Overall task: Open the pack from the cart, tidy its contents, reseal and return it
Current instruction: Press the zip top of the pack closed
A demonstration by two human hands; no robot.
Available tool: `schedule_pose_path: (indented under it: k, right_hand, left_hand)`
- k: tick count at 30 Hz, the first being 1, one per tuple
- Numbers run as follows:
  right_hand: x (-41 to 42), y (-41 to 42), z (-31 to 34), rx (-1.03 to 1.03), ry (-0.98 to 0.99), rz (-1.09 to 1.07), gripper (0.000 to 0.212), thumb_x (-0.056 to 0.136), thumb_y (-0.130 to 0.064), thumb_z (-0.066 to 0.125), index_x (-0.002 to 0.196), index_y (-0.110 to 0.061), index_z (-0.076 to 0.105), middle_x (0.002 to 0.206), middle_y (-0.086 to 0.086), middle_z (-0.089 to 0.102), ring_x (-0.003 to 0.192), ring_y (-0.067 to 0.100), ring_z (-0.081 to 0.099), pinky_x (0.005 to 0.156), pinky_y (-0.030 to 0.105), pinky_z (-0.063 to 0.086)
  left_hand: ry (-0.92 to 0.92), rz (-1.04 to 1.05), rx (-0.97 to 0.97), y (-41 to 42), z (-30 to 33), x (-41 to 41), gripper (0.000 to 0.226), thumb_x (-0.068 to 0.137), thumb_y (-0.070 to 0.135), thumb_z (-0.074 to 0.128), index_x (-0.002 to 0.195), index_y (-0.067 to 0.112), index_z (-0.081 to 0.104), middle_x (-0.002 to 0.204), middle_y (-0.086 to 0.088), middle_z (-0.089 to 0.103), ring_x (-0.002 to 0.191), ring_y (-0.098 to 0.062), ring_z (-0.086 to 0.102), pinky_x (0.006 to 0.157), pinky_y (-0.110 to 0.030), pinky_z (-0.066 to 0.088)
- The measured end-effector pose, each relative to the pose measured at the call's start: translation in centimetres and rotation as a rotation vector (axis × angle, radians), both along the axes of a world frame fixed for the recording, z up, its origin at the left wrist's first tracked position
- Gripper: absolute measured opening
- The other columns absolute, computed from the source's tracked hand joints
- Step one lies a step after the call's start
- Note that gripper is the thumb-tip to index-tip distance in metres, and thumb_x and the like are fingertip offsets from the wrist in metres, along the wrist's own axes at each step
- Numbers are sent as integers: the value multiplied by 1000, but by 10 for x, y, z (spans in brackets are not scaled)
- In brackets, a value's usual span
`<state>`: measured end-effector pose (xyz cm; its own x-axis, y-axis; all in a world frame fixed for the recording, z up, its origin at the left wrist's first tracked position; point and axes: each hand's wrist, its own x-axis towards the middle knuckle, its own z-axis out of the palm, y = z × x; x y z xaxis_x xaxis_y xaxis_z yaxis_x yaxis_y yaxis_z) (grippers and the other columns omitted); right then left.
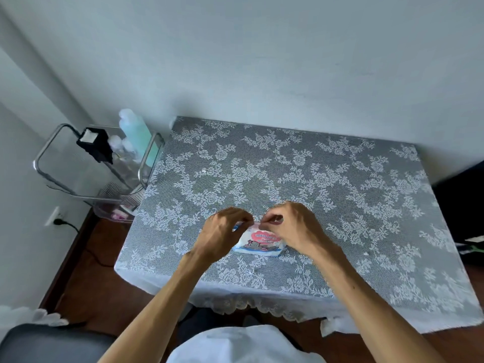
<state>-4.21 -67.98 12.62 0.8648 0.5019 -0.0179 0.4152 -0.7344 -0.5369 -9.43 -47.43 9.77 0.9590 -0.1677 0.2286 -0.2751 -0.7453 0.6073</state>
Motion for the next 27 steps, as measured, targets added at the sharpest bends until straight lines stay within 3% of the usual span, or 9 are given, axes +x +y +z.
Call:
schedule_pose_path:
  k: [3, 7, 11, 14, 17, 23, 27]
  right_hand:
    - [1, -6, 0, -31, 54, 26, 30, 80, -44, 67, 101, -23, 73, 93, -6, 75, 66, -1, 60, 55, 13, 46]
    - [0, -1, -4, -54, 16, -11, 22, 80, -37, 74, 97, -23, 73, 92, -3, 73, 73, 8, 62, 68, 29, 56]
    - [-4, 2, -5, -43, -46, -44, 19, 76, -39, 77, 91, -27, 74, 87, -4, 71, 66, 3, 55, 61, 22, 49]
    - [-5, -5, -3, -54, 13, -27, 21, 79, -38, 75, 97, -27, 73, 90, -4, 71, 69, 2, 57, 62, 23, 52]
    - [-2, -14, -4, -72, 59, -24, 23, 82, -33, 72, 102, -22, 72, 93, -4, 73, 68, -1, 56, 59, 14, 46]
    - [-4, -12, 0, -26, 64, -41, 19, 82, -30, 74, 98, -20, 73, 94, -5, 75, 73, 7, 66, 66, 27, 58]
    - [-3, -13, 0, -28, 49, -50, 21, 81, -31, 74, 100, -21, 74, 93, -4, 74, 68, 3, 61, 59, 19, 52]
  left_hand:
    - [23, -9, 0, 5, -2, -1, 15, 93, 33, 62, 101, 22, 68, 101, 6, 72, 87, -8, 66, 71, -33, 59]
    - [9, -46, 37, -1, -2, 0, 21, 93, 41, 58, 101, 25, 67, 100, 7, 72, 88, -6, 63, 71, -28, 57]
    - [9, -54, 47, -6, -3, 2, 9, 95, 29, 61, 97, 22, 66, 94, 7, 71, 83, -8, 61, 70, -29, 54]
    - [-15, -39, 65, -5, -3, 0, 6, 95, 27, 61, 96, 22, 64, 91, 7, 70, 80, -7, 60, 66, -24, 50]
    - [-6, -40, 39, -1, -1, -1, 7, 94, 26, 62, 98, 20, 65, 94, 6, 71, 80, -4, 59, 68, -22, 52]
    - [21, -62, 71, -8, 1, 4, 20, 95, 38, 58, 103, 23, 69, 100, 6, 72, 87, -8, 63, 74, -27, 53]
    - [-15, -57, 71, -8, 3, 6, 15, 91, 31, 66, 97, 20, 73, 95, 6, 75, 83, -10, 66, 72, -28, 56]
